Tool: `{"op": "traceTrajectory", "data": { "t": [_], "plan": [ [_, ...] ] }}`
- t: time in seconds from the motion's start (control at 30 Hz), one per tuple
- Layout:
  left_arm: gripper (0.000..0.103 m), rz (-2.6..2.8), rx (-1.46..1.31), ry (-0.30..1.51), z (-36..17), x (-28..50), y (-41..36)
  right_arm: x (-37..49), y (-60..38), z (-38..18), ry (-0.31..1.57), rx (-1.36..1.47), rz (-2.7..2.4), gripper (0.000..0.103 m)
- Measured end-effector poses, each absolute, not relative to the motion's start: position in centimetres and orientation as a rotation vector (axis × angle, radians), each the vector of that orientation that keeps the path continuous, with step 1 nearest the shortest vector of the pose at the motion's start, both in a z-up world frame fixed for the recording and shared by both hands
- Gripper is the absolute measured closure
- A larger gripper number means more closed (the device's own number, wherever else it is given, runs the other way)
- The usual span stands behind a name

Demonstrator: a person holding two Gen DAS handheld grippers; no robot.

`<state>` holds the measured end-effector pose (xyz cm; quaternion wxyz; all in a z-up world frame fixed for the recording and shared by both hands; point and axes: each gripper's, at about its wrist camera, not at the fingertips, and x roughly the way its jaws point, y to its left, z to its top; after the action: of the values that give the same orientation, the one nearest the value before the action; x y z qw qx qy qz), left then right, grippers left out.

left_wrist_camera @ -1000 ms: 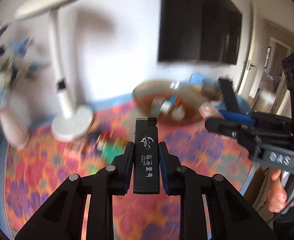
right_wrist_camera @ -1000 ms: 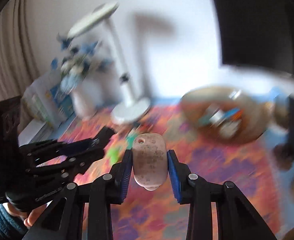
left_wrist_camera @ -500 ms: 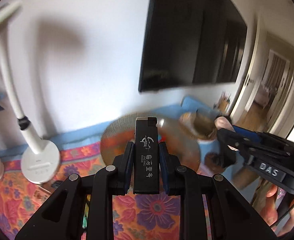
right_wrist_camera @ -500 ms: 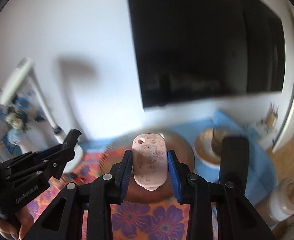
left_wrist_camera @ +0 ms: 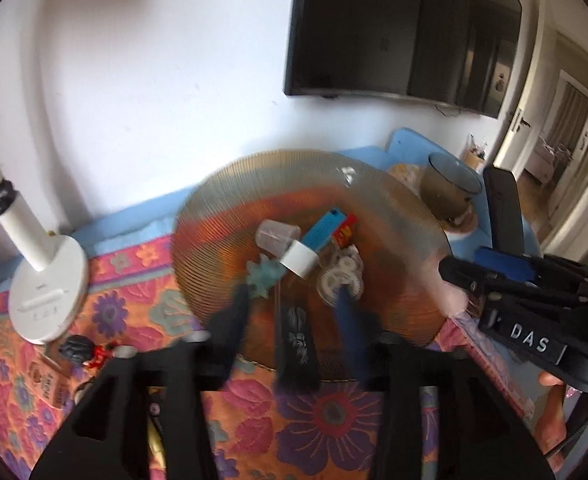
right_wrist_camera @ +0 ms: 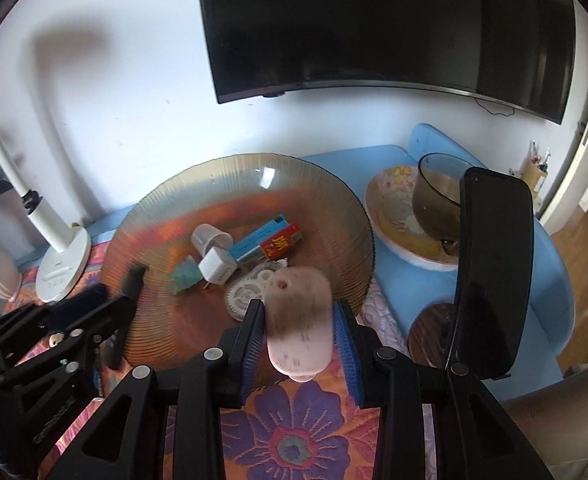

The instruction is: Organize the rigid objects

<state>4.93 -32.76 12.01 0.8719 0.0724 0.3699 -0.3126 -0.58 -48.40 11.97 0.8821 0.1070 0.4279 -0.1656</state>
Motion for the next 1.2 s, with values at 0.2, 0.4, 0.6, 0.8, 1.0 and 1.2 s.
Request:
{"op": "traceTrajectory", "data": {
  "t": [0.2, 0.4, 0.6, 0.8, 1.0, 1.2],
  "plan": [
    [0.044, -0.644, 0.133, 0.69, 15.2, 3.3, -29.0, -1.7, -47.0, 13.4, 0.857, 0.207, -0.339, 0.052],
    [0.038, -0.594, 0.094, 0.621, 18.6, 0.1, -22.3, -3.8, -42.1, 16.3, 0.803, 0.2, -0.251, 0.042],
    [0.038, -0.508, 0.055, 0.553, 21.4, -4.2, -14.9, -6.0, -35.2, 17.9, 0.751, 0.144, -0.129, 0.04],
    [0.021, -0.273, 0.043, 0.586, 21.4, -7.7, -8.2, -8.4, -28.9, 18.5, 0.738, 0.115, -0.029, 0.037],
    [0.021, -0.151, -0.013, 0.655, 15.8, -10.9, -2.9, -12.0, -25.7, 16.2, 0.71, 0.141, -0.001, 0.019],
    [0.021, -0.106, 0.0, 0.633, 12.3, -13.9, -2.1, -13.5, -24.0, 12.8, 0.744, 0.178, 0.0, 0.019]
  ]
}}
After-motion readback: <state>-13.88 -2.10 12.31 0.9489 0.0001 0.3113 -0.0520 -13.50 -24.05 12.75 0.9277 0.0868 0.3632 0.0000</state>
